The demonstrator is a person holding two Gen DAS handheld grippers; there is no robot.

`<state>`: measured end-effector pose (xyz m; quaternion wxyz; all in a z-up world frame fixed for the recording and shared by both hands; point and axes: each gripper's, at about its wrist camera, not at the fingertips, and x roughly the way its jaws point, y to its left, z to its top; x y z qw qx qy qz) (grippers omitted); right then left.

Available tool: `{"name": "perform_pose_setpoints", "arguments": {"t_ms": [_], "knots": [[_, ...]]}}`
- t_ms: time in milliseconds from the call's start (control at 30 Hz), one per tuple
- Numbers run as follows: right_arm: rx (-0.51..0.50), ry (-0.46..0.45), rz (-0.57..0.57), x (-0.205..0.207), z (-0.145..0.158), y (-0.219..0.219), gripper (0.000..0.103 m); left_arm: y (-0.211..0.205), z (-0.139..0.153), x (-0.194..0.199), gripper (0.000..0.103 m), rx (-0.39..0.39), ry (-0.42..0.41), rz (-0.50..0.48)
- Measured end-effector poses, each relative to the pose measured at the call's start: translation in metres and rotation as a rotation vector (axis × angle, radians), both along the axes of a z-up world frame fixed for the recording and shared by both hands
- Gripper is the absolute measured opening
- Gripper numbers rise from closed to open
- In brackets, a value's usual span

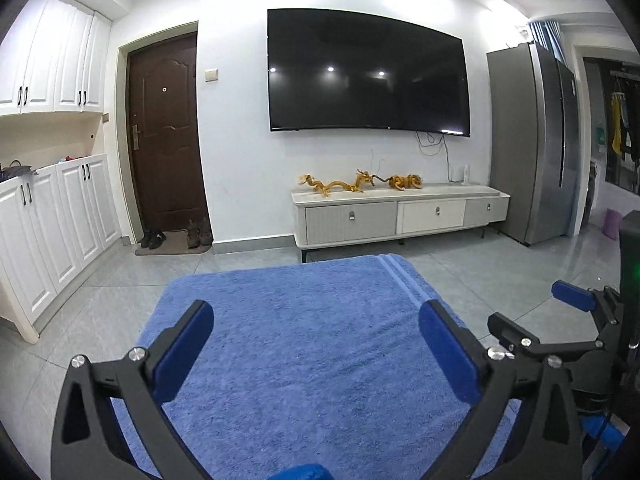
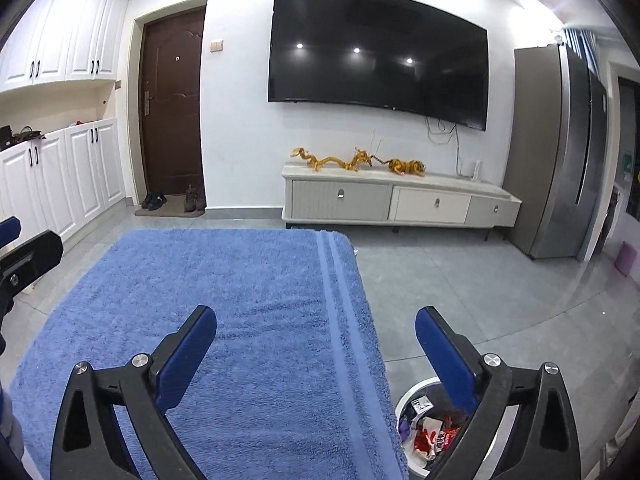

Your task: Collect trash

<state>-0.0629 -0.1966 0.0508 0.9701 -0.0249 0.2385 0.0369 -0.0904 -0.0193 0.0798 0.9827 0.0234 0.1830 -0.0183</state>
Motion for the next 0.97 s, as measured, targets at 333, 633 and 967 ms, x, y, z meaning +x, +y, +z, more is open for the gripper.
{"name": "perform_pose_setpoints", "arguments": {"t_ms": [333, 633, 967], "knots": [[-0.028, -0.065, -0.039, -0.021, 0.011, 0.007, 0.103, 0.011, 0.001, -0.025, 0.103, 0.013, -0.052, 0.054], [-0.046, -0.106, -0.093, -0.037, 0.013, 0.003, 0.103, 0.023, -0.005, -0.032, 0.103, 0.041, -0.042, 0.114], [-0.038, -0.135, -0.124, -0.046, 0.016, 0.000, 0.103, 0.033, -0.009, -0.040, 0.103, 0.054, -0.038, 0.149]]}}
